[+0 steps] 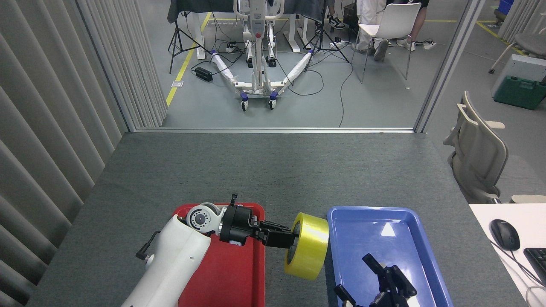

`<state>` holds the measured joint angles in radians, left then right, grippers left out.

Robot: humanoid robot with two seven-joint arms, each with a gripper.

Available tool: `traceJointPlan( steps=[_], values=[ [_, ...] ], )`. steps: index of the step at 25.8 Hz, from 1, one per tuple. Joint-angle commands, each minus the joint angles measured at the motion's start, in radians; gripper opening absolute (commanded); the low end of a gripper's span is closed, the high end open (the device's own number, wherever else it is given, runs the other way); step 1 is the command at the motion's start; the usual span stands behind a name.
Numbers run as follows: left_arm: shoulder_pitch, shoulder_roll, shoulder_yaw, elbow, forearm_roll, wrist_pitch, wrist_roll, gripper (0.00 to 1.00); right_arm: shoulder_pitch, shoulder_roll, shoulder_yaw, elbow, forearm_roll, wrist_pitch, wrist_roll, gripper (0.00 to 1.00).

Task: Place and move tape with both arms
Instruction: 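Carry the tape roll with the left gripper toward the right gripper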

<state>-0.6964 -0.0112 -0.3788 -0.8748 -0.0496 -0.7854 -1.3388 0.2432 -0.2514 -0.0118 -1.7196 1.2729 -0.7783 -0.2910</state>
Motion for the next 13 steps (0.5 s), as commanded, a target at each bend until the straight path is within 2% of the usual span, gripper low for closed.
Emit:
traceJointPlan(
  steps=[1,5,10,11,13],
  values=[
    [0.021,0.0,-0.003,-0.01,0.002,0.0,0.003,0.0,-0.012,-0.009,0.052,0.008,-0.003,-0.007,0.018,1.0],
    [0.069,-0.003,-0.034,-0.038,-0.003,0.0,0.049,0.0,-0.036,-0.002,0.136,0.008,0.003,-0.007,0.018,1.0],
    [0.08,-0.003,-0.043,-0.041,-0.003,0.0,0.053,0.0,-0.038,0.003,0.165,0.006,0.022,-0.007,0.019,1.0],
    [0.08,-0.003,-0.043,-0.04,-0.003,0.0,0.053,0.0,-0.039,0.003,0.167,0.006,0.023,-0.007,0.019,0.97],
    [0.084,-0.004,-0.045,-0.04,-0.004,0.0,0.053,0.0,-0.039,0.003,0.167,0.006,0.025,-0.007,0.019,0.71]
  ],
)
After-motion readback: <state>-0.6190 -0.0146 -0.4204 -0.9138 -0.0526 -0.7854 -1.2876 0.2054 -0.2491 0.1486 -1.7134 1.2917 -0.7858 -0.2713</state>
